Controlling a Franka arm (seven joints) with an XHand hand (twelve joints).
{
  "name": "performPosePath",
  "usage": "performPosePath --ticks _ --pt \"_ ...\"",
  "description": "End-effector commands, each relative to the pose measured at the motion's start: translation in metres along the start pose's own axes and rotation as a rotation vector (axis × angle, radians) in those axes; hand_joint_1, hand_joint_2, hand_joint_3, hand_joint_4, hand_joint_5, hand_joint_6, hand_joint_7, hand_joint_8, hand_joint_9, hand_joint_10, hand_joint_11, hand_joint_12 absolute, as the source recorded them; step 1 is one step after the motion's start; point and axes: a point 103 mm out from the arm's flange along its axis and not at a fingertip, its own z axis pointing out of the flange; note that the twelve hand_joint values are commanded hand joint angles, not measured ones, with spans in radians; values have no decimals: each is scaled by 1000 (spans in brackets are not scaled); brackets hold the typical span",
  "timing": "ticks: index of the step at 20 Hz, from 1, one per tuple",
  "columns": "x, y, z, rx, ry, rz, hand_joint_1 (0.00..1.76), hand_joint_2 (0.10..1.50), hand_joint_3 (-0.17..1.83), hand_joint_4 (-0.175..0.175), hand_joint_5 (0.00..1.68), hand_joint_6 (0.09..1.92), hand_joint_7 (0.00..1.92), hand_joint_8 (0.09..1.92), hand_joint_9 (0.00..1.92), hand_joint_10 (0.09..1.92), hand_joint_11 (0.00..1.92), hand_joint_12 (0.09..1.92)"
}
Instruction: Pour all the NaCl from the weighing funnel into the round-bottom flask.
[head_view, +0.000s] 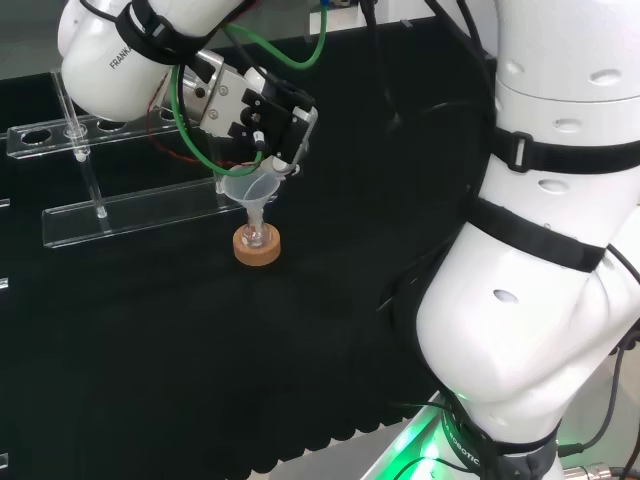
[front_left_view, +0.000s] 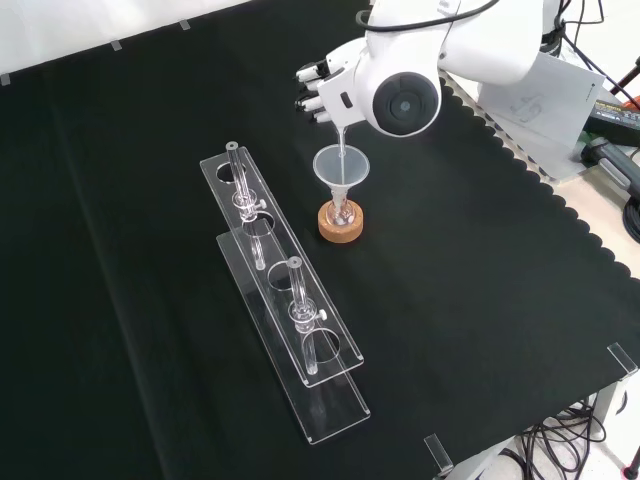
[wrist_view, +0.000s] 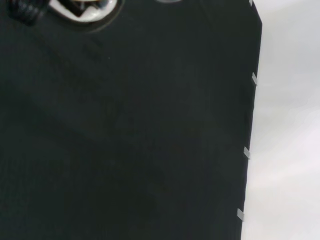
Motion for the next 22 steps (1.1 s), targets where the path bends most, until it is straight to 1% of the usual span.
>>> performPosePath --ticks 1,5,11,16,22 --pt "1 -1 -2 10 -22 10 1091 717 610 175 1187 808 642 644 1017 305 831 1028" --pt "1 -1 -3 8 -16 5 1092 716 610 175 1188 806 641 643 1014 302 827 1026" --pt "0 -2 -7 35 -52 13 1092 714 612 175 1191 802 641 642 1011 300 817 1024" --pt "5 -3 -12 51 -83 13 1093 712 614 175 1193 799 644 642 1009 298 809 1025" --pt "4 -4 -19 69 -99 21 1094 709 616 175 1196 795 646 642 1007 296 801 1028"
